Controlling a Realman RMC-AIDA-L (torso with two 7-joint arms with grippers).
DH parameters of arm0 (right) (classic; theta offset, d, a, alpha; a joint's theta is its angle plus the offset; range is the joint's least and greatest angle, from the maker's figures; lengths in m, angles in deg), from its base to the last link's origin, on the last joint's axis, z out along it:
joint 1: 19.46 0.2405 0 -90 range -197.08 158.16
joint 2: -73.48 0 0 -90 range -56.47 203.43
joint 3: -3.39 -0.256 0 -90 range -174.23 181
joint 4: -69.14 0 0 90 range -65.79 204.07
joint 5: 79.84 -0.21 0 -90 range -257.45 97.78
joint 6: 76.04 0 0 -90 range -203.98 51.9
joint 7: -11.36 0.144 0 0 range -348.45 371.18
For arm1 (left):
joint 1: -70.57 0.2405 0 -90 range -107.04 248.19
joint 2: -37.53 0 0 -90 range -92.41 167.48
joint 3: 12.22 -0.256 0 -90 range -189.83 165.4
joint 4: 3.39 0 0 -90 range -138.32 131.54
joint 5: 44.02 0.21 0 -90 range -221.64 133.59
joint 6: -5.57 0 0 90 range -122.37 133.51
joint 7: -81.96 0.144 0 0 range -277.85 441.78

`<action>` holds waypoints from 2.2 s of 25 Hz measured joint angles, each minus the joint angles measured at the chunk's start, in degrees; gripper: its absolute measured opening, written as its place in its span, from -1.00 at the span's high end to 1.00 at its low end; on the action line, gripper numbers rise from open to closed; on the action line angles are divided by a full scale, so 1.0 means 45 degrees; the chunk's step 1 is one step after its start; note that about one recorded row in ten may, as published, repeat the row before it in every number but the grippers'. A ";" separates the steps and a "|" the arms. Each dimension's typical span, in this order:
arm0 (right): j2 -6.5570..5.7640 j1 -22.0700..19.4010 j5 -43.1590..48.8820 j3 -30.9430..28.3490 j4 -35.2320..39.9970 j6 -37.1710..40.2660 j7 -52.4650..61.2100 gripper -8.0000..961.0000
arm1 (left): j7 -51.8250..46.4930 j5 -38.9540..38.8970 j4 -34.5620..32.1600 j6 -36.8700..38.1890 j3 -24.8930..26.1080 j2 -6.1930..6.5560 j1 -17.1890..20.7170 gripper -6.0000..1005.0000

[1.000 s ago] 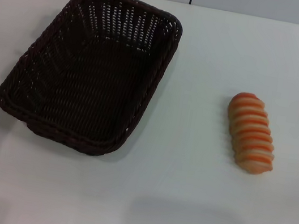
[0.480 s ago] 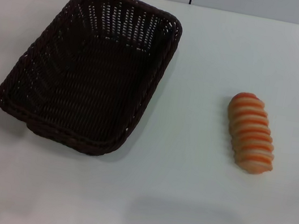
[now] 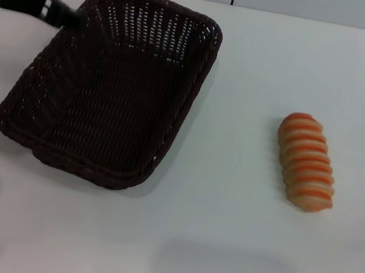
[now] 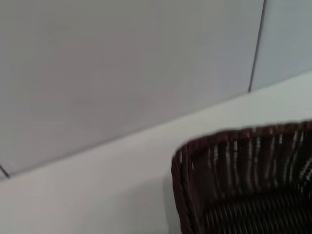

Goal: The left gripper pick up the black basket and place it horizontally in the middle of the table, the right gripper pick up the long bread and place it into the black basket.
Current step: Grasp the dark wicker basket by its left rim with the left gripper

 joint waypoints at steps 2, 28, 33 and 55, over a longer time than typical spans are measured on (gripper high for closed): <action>0.0000 0.0000 0.0006 0.0001 -0.0017 0.0047 -0.0001 -0.75 | 0.0000 -0.0003 -0.0510 0.0008 -0.0044 -0.0007 -0.0096 -0.51; -0.0021 -0.0045 0.0077 0.0029 0.0046 0.0099 -0.0064 -0.75 | 0.0678 0.0313 -0.4115 0.0282 -0.0029 0.0038 -0.1474 -0.14; -0.0021 -0.0022 0.0079 0.0109 0.0056 0.0089 -0.0053 -0.75 | 0.0885 0.0310 -0.4094 0.0278 -0.0076 0.0048 -0.1479 0.32; -0.0040 -0.0031 0.0078 0.0233 -0.0017 0.0467 0.0020 -0.74 | 0.7508 -0.3572 -0.3220 -0.3390 0.4897 0.0094 -0.3503 0.50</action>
